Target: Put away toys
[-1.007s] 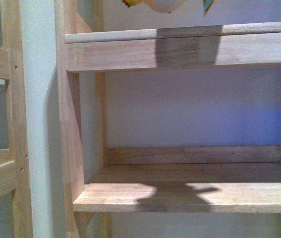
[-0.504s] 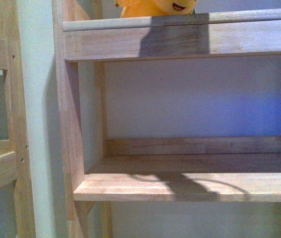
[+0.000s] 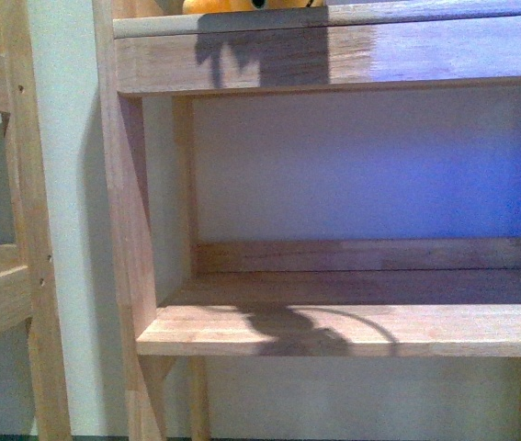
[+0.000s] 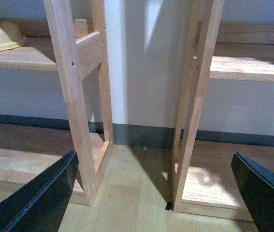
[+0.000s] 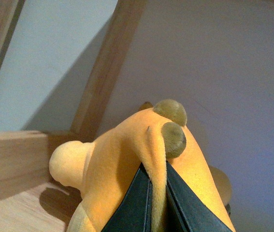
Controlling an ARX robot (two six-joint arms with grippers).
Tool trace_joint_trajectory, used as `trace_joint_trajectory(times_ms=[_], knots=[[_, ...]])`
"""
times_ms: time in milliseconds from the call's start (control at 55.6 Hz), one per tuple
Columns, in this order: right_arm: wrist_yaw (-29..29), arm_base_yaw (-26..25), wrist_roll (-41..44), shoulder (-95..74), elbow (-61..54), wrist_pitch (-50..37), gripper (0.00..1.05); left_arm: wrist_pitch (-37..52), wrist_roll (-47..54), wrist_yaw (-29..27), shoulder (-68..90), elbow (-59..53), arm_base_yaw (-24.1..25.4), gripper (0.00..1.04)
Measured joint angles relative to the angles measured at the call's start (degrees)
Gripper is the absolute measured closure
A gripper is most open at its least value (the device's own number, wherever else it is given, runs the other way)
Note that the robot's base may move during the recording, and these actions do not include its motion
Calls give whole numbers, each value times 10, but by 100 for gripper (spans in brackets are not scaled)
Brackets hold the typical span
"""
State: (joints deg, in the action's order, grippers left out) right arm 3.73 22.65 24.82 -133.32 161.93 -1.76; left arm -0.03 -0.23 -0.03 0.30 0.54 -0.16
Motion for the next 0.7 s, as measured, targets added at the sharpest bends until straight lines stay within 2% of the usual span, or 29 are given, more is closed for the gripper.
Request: trace_joint_trajectory(times_ms=[342, 504, 702], knots=[[36, 76, 0, -6, 35, -1, 100, 0, 0, 0, 0, 0, 0, 6], [39, 82, -7, -4, 31, 0, 100, 0, 0, 0, 0, 0, 0, 6], [43, 63, -30, 83, -160, -106, 100, 0, 0, 0, 0, 0, 0, 6]])
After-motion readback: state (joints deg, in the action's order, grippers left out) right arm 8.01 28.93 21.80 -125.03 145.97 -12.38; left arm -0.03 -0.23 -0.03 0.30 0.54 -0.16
